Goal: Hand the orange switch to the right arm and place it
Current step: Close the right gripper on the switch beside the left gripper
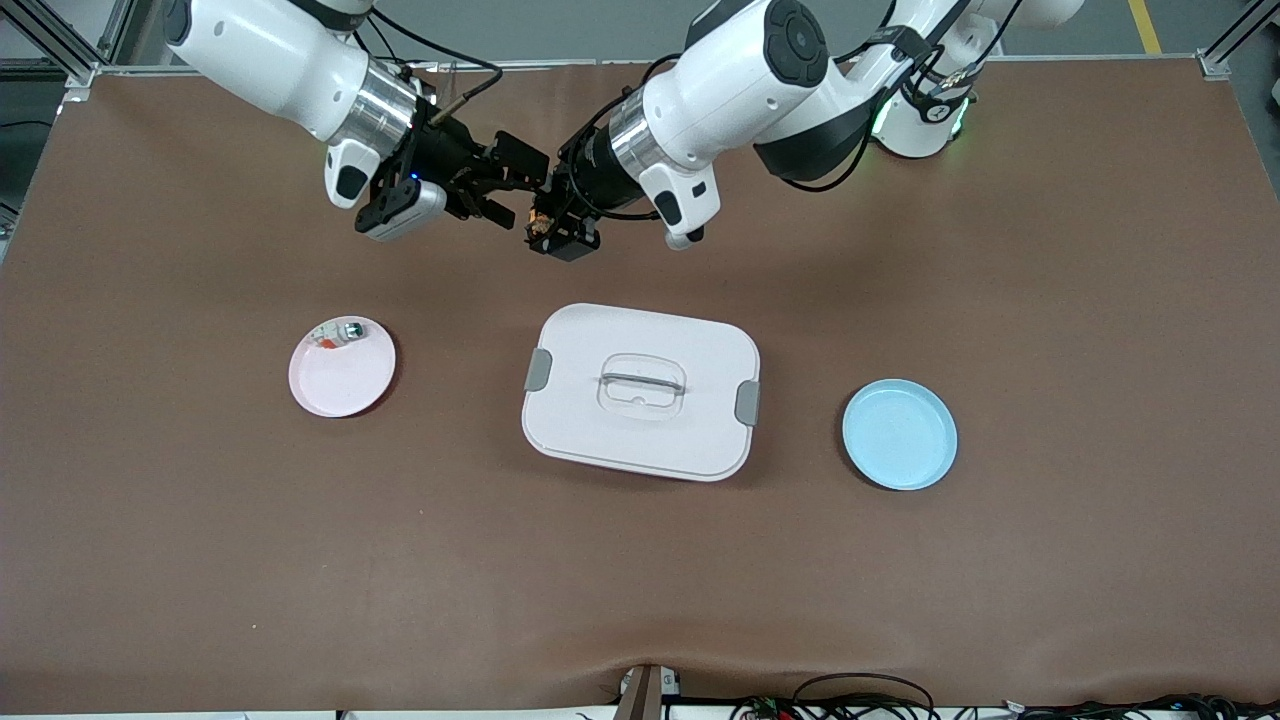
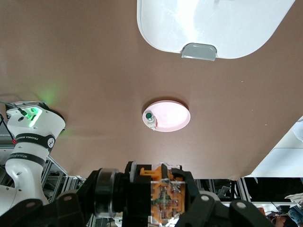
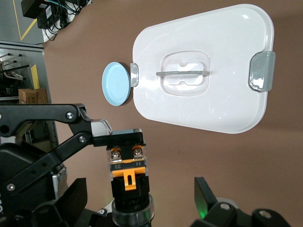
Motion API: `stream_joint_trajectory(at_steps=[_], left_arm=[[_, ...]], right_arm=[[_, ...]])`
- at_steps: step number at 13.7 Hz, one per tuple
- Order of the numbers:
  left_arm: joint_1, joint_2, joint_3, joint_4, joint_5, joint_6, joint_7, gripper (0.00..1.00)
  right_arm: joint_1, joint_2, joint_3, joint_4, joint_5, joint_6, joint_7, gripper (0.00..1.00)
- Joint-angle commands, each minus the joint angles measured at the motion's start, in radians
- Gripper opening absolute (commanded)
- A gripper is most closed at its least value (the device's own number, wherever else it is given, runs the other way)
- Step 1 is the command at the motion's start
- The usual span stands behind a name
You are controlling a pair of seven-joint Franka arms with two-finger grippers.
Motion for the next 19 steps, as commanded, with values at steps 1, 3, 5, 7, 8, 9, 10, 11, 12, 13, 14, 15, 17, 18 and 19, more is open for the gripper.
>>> stream_joint_trajectory(at_steps=[1, 3, 5, 7, 8, 9, 10, 11, 12, 13, 14, 15, 17, 18, 19], left_arm=[[-0.005, -0.016, 0.001, 0.000, 0.020, 0.003, -0.032, 0.40], [-0.005, -0.015, 0.001, -0.002, 0.020, 0.003, -0.032, 0.40], [-0.006, -0.016, 0.001, -0.002, 0.020, 0.002, -0.034, 0.40], [-0.006, -0.018, 0.001, -0.002, 0.020, 0.003, -0.034, 0.40], [-0.006, -0.018, 0.001, 0.000, 0.020, 0.003, -0.034, 0.41], [-0.006, -0.021, 0.000, 0.000, 0.020, 0.003, -0.034, 0.41], [-0.006, -0.025, 0.000, 0.000, 0.020, 0.002, -0.034, 0.41], [-0.005, -0.027, -0.002, 0.000, 0.020, 0.002, -0.034, 0.41], [-0.005, -0.028, -0.002, 0.000, 0.020, 0.002, -0.032, 0.41], [-0.005, -0.028, -0.002, 0.000, 0.020, 0.002, -0.034, 0.41], [-0.005, -0.028, -0.001, 0.000, 0.020, 0.002, -0.034, 0.41], [-0.005, -0.028, 0.000, 0.000, 0.020, 0.002, -0.034, 0.41], [-0.006, -0.030, 0.000, 0.000, 0.020, 0.003, -0.032, 0.41], [-0.006, -0.029, 0.000, 0.000, 0.020, 0.002, -0.032, 0.41], [-0.006, -0.028, 0.000, 0.000, 0.022, 0.002, -0.032, 0.41]], right_arm=[[0.010, 0.004, -0.009, 0.004, 0.029, 0.011, -0.038, 1.00], [0.010, 0.006, -0.011, 0.016, 0.030, 0.009, -0.038, 1.00], [0.008, 0.022, -0.011, 0.036, 0.030, 0.008, -0.045, 1.00], [0.008, 0.053, -0.011, 0.059, 0.030, 0.011, -0.080, 0.98], [0.008, 0.068, -0.011, 0.071, 0.030, 0.012, -0.088, 0.98], [0.008, 0.076, -0.011, 0.077, 0.030, 0.012, -0.090, 0.97], [0.010, 0.079, -0.011, 0.080, 0.029, 0.014, -0.091, 0.93], [0.010, 0.081, -0.011, 0.080, 0.029, 0.014, -0.093, 0.86], [0.010, 0.081, -0.011, 0.080, 0.029, 0.012, -0.096, 0.73], [0.010, 0.081, -0.011, 0.080, 0.029, 0.011, -0.110, 0.64], [0.010, 0.079, -0.011, 0.080, 0.029, 0.009, -0.113, 0.57], [0.010, 0.078, -0.011, 0.080, 0.029, 0.008, -0.113, 0.52], [0.010, 0.076, -0.011, 0.080, 0.029, 0.005, -0.110, 0.44], [0.010, 0.075, -0.011, 0.080, 0.029, 0.005, -0.110, 0.36], [0.010, 0.075, -0.011, 0.082, 0.029, 0.003, -0.110, 0.22]])
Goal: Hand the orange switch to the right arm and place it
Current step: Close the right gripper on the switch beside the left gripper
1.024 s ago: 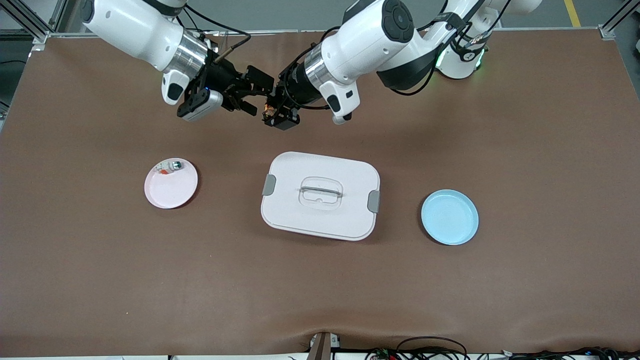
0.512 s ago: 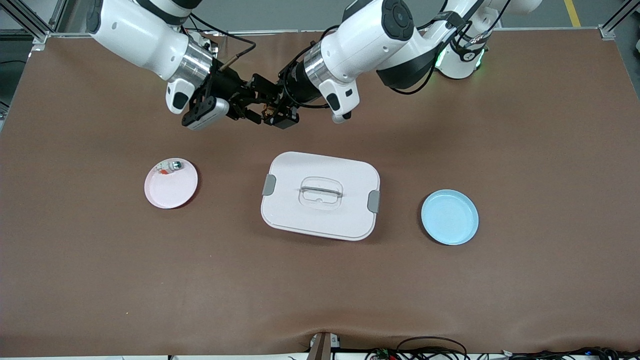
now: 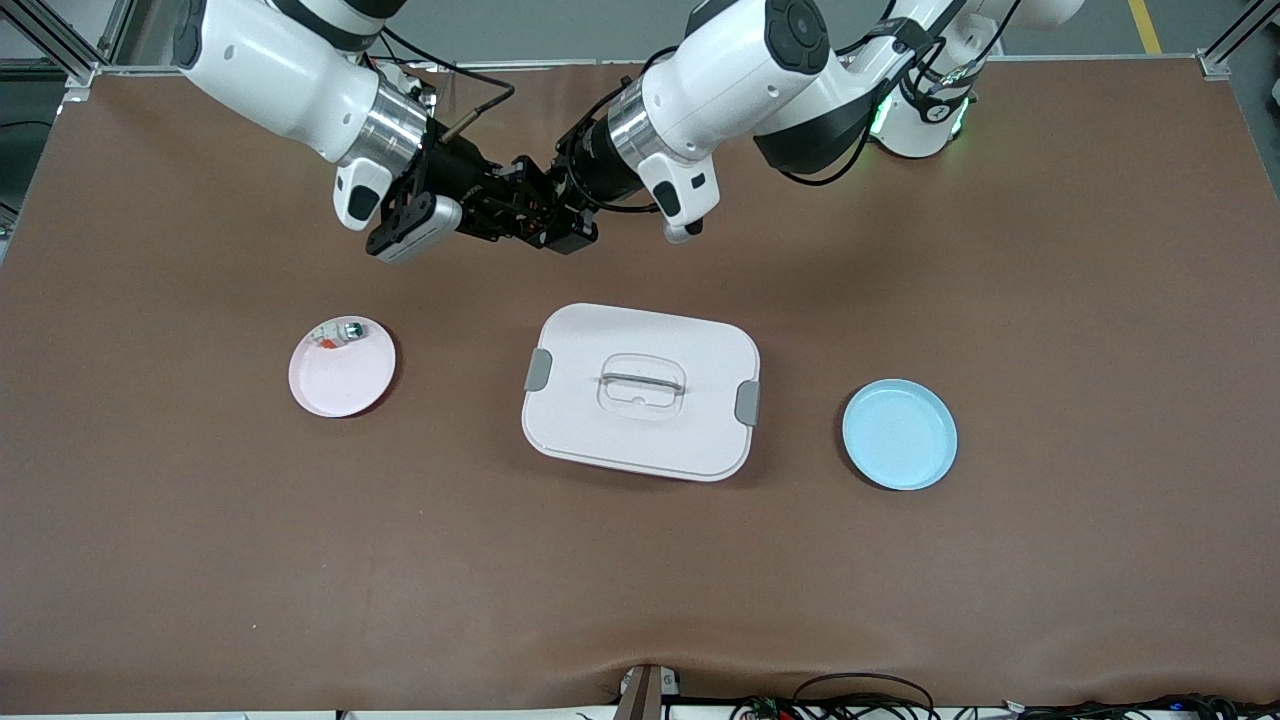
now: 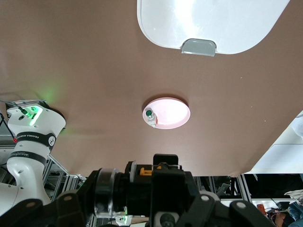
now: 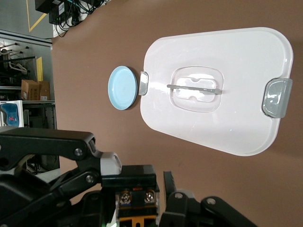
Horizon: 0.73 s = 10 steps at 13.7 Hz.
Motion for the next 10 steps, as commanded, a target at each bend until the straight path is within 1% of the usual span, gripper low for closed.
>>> stream_joint_trajectory(at_steps=[1, 5, 8, 9, 10], left_arm=[[-0.002, -0.018, 0.001, -0.002, 0.021, 0.002, -0.032, 0.41], [-0.003, -0.018, 0.002, -0.002, 0.023, 0.000, -0.030, 0.45], [-0.003, -0.018, 0.001, -0.002, 0.041, -0.003, -0.032, 0.50], [-0.002, -0.019, 0.001, -0.002, 0.042, -0.004, -0.032, 0.54], [-0.002, -0.019, 0.001, -0.001, 0.042, -0.004, -0.030, 0.63]], right_arm=[[0.009, 0.004, -0.008, 0.010, 0.018, -0.011, -0.008, 0.00], [0.009, 0.004, -0.008, 0.019, 0.021, -0.015, 0.015, 0.00], [0.009, 0.004, -0.008, 0.019, 0.020, -0.015, 0.014, 0.00], [0.009, 0.004, -0.008, 0.020, 0.020, -0.015, 0.012, 0.00], [0.009, 0.004, -0.008, 0.019, 0.020, -0.015, 0.011, 0.00]])
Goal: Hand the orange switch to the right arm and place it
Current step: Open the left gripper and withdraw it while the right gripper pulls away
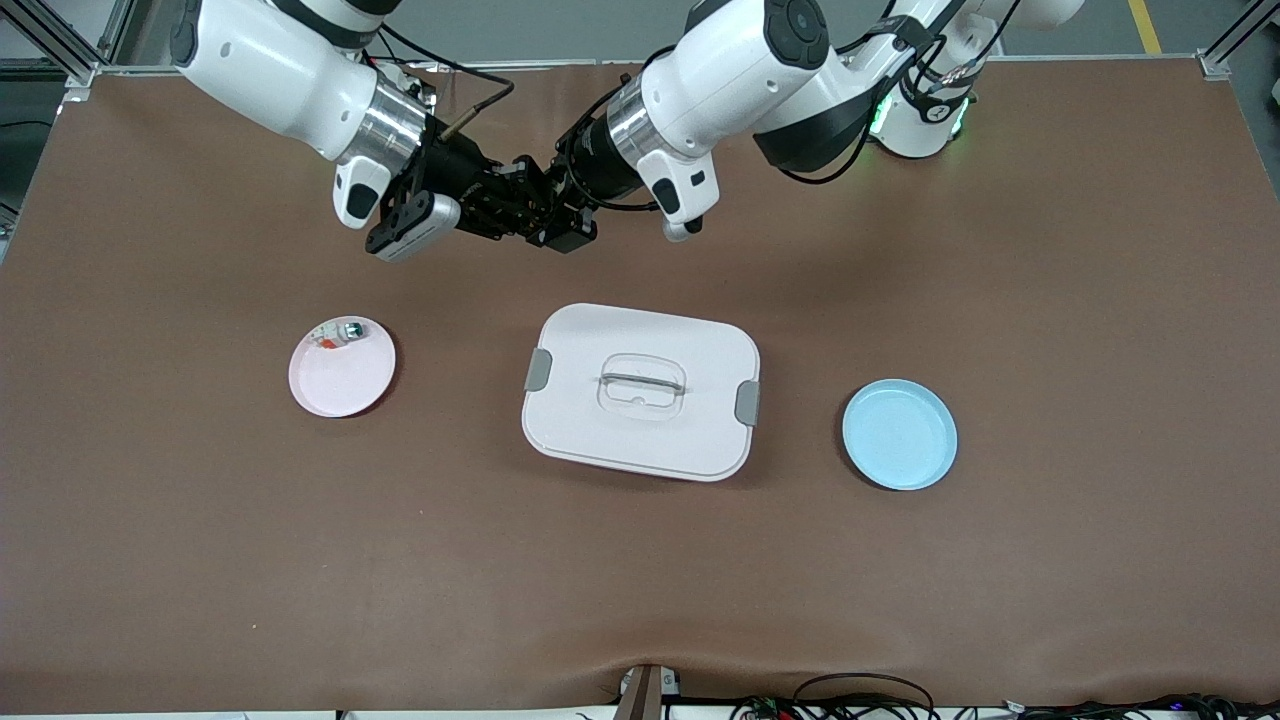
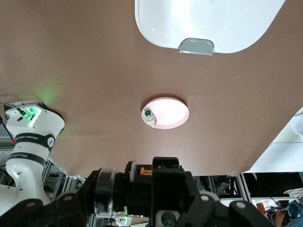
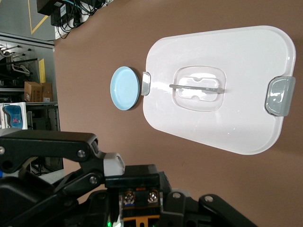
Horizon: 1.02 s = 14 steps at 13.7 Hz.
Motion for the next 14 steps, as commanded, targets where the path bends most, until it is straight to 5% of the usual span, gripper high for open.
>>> stream_joint_trajectory(at_steps=[1, 5, 8, 14], left_arm=[[-0.001, -0.019, 0.000, -0.002, 0.031, -0.008, -0.031, 0.71], [0.001, -0.018, 0.000, -0.002, 0.031, -0.008, -0.031, 1.00], [0.004, -0.019, 0.000, -0.002, 0.031, -0.008, -0.033, 1.00], [0.013, -0.041, 0.005, 0.001, 0.031, -0.009, -0.030, 1.00]], right_arm=[[0.008, 0.004, -0.007, 0.013, 0.011, -0.012, -0.003, 0.00], [0.006, 0.004, -0.007, 0.013, 0.011, -0.012, -0.011, 0.00], [0.006, 0.005, -0.009, 0.013, 0.008, -0.012, -0.026, 0.00], [-0.067, 0.025, -0.015, 0.003, -0.017, -0.110, -0.420, 0.00]])
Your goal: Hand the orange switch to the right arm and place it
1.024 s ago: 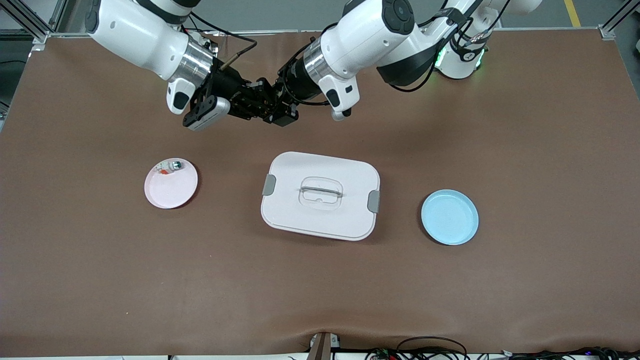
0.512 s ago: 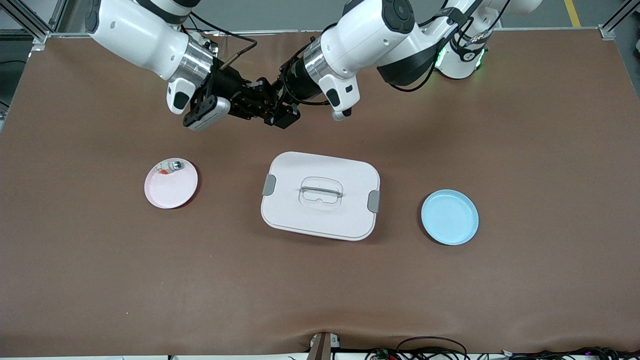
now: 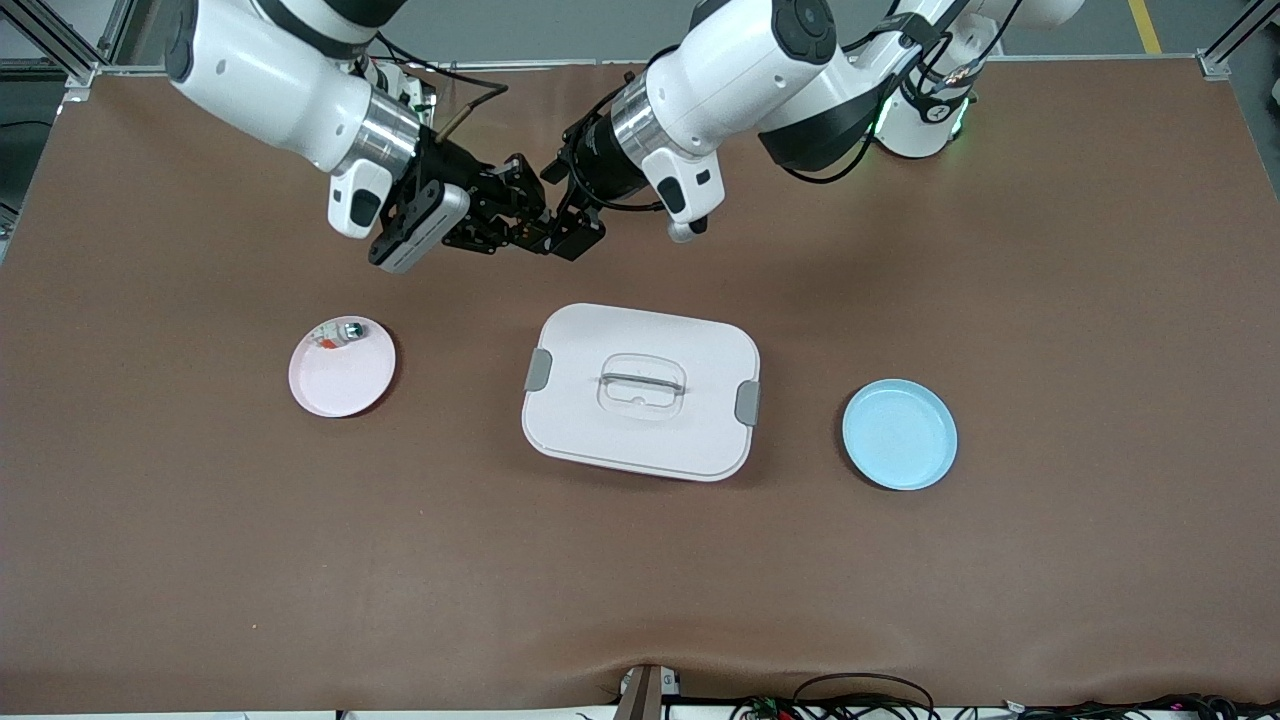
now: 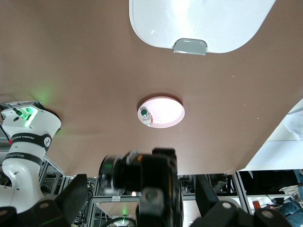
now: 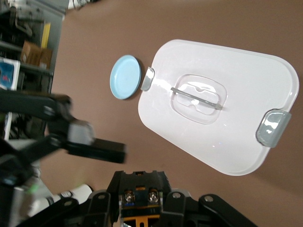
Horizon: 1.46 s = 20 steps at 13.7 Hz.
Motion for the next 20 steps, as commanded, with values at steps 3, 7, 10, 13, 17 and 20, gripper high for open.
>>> stream_joint_trajectory(at_steps=[3, 7, 10, 13, 17, 20], left_arm=[[0.021, -0.050, 0.003, -0.008, 0.025, -0.023, -0.027, 1.00], [0.050, -0.089, 0.001, -0.009, 0.025, -0.086, -0.021, 1.00], [0.067, -0.128, 0.003, -0.014, 0.039, -0.124, -0.013, 1.00], [0.072, -0.147, 0.001, -0.017, 0.123, -0.171, 0.022, 1.00], [0.110, -0.182, 0.001, -0.029, 0.125, -0.305, 0.214, 1.00], [0.139, -0.240, 0.003, -0.080, 0.154, -0.385, 0.353, 1.00]], right_arm=[[-0.063, 0.015, 0.003, 0.005, -0.095, -0.079, -0.111, 0.00], [-0.157, 0.033, 0.003, 0.006, -0.225, -0.164, -0.404, 0.00], [-0.264, 0.039, 0.003, -0.004, -0.308, -0.214, -0.653, 0.00], [-0.318, 0.051, 0.003, -0.007, -0.459, -0.249, -0.776, 0.00], [-0.347, 0.073, 0.003, -0.023, -0.624, -0.248, -0.905, 0.00], [-0.376, 0.087, 0.003, -0.059, -0.666, -0.193, -1.003, 0.00]])
